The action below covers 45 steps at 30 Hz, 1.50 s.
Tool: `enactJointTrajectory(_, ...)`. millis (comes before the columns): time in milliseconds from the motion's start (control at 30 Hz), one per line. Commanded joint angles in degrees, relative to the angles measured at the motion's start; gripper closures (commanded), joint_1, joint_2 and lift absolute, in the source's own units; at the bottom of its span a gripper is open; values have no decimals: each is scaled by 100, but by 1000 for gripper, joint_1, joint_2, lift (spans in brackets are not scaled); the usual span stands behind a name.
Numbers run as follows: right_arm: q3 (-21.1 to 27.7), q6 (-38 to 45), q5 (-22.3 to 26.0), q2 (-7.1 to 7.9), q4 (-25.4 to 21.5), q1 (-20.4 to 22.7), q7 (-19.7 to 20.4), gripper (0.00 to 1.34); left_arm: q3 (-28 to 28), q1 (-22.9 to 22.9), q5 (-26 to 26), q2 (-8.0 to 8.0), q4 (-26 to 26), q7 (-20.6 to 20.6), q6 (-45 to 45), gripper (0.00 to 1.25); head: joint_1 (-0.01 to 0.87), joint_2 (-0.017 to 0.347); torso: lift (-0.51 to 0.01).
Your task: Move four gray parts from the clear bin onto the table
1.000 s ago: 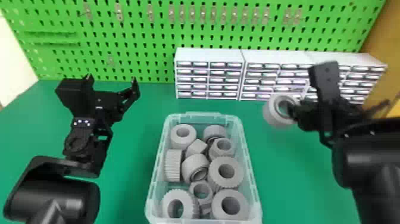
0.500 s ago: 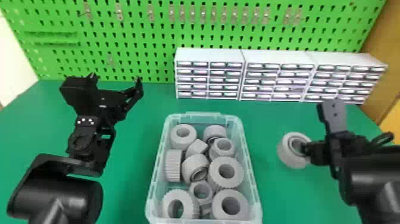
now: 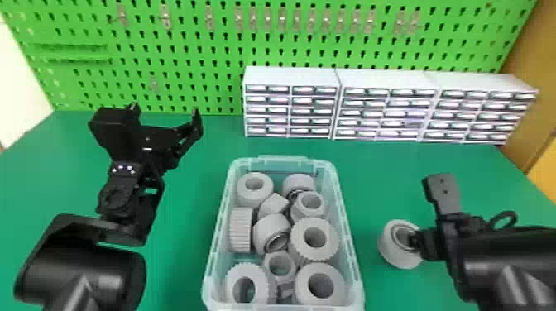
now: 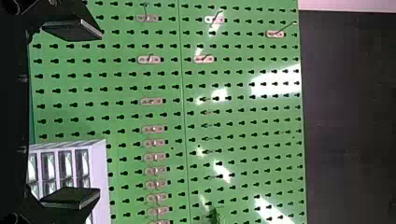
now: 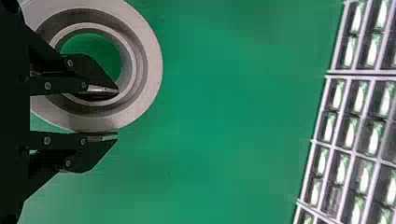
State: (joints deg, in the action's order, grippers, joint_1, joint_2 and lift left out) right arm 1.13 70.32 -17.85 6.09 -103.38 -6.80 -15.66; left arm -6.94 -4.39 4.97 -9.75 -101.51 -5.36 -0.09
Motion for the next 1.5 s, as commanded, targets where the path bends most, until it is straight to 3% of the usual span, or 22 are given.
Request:
enactJointTrajectory(0,-52,8,-25,6,108,-14,1,1023,0,0,-5,0,0,0,0,108,678,34,-50)
enactJointTrajectory(767,-43,105,-60,15,336,38,1,1019,-9,0,-5,0,9,0,0,108,678,34,-50)
enactJointTrajectory(833,-34,96,-69,6,336,38,1,972,-9,0,-5,0,9,0,0,108,678,34,-50)
enactJointTrajectory(967,-17,96,-69,-3,336,30,-8,726,-9,0,-5,0,9,0,0,108,678,34,-50)
enactJointTrajectory(1067,1,79,-60,-12,327,30,-8,613,-9,0,-5,0,9,0,0,108,678,34,-50)
enactJointTrajectory(1233,10,70,-60,-12,292,30,-8,532,-9,0,4,0,9,0,0,108,678,34,-50)
enactJointTrajectory(1467,-52,-132,-78,15,73,-6,-8,527,0,8,4,0,0,0,0,108,678,34,-50)
